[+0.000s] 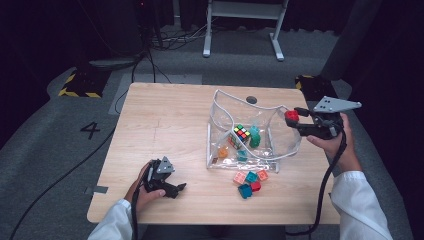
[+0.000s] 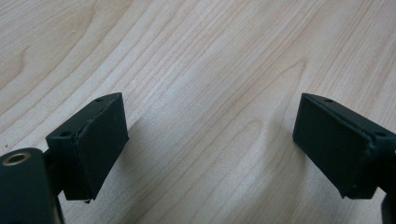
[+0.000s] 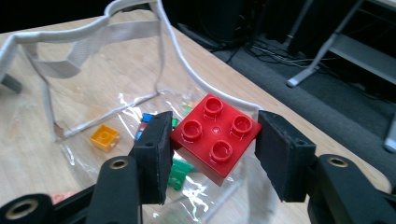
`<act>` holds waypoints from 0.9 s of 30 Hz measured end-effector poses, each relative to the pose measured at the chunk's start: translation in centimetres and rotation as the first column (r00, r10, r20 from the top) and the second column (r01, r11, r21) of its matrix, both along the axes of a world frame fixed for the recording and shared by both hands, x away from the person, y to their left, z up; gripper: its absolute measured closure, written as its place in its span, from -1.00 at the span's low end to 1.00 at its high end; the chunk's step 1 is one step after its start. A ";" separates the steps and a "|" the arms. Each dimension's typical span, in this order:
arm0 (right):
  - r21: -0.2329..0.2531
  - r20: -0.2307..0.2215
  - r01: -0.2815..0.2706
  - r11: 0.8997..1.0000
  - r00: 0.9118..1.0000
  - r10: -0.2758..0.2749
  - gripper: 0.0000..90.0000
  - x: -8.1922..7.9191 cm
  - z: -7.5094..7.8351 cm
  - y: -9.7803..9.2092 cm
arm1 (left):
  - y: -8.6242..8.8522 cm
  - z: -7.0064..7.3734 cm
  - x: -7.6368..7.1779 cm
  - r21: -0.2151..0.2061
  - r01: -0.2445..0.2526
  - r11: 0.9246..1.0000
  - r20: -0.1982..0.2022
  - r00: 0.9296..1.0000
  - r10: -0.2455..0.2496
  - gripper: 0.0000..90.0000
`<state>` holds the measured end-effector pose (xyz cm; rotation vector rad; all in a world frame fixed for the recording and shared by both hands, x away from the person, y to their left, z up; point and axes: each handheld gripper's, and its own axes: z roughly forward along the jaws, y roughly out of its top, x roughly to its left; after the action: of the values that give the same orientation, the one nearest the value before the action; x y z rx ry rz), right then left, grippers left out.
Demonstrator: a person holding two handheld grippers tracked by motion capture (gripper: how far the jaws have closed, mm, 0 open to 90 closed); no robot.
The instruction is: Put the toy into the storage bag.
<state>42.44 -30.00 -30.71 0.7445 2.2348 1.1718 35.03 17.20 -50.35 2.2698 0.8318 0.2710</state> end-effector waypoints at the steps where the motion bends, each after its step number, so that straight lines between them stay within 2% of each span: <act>1: -0.001 -0.005 -0.014 1.000 1.000 0.014 0.06 0.2 -0.1 0.4 | 0.0 0.0 0.0 -0.001 0.000 1.000 0.001 1.000 0.000 -0.77; 6: -0.029 -0.035 -0.061 0.998 0.998 0.060 0.06 0.7 -0.4 2.4 | 0.0 0.0 0.0 0.000 0.000 1.000 0.003 1.000 0.000 -0.77; 9: -0.074 -0.061 -0.093 0.993 0.994 0.089 0.06 1.1 -0.9 4.0 | 0.0 0.0 0.0 0.002 0.000 1.000 0.000 1.000 0.000 -0.77; 13: -0.102 -0.082 -0.127 0.987 0.990 0.119 0.06 1.5 -1.2 4.9 | 0.0 0.0 0.0 0.002 -0.001 1.000 0.000 1.000 0.001 -0.77; 16: -0.133 -0.102 -0.143 0.981 0.986 0.130 0.06 1.8 -1.5 5.7 | 0.0 0.0 0.0 0.000 0.000 1.000 0.000 1.000 0.000 -0.77; 17: -0.158 -0.104 -0.139 0.978 0.987 0.123 0.06 2.0 -1.7 5.9 | 0.0 0.0 0.0 0.002 -0.001 1.000 0.002 1.000 0.001 -0.77; 19: -0.177 -0.114 -0.127 0.976 0.988 0.108 0.06 2.4 -1.8 6.3 | 0.0 0.0 0.0 -0.001 0.000 1.000 0.001 1.000 0.000 -0.77; 20: -0.182 -0.137 -0.128 0.975 0.985 0.104 0.06 2.6 -1.9 6.4 | 0.0 0.0 0.0 -0.001 0.000 1.000 0.000 1.000 0.000 -0.77; 22: -0.201 -0.152 -0.137 0.970 0.983 0.107 0.06 2.9 -2.1 6.7 | 0.0 0.0 0.0 -0.002 -0.002 1.000 0.004 1.000 0.002 -0.77; 25: -0.258 -0.181 -0.147 0.955 0.978 0.102 0.06 3.6 -2.6 7.2 | 0.0 0.0 0.0 0.002 -0.001 1.000 0.004 1.000 0.001 -0.77; 27: -0.310 -0.206 -0.161 0.937 0.974 0.099 0.06 3.9 -3.0 7.5 | 0.0 0.1 0.0 0.011 -0.003 1.000 0.016 1.000 0.003 -0.77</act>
<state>46.38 -22.53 -33.69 0.5987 2.5843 0.7826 35.05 17.25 -50.29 2.2738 0.8276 0.2955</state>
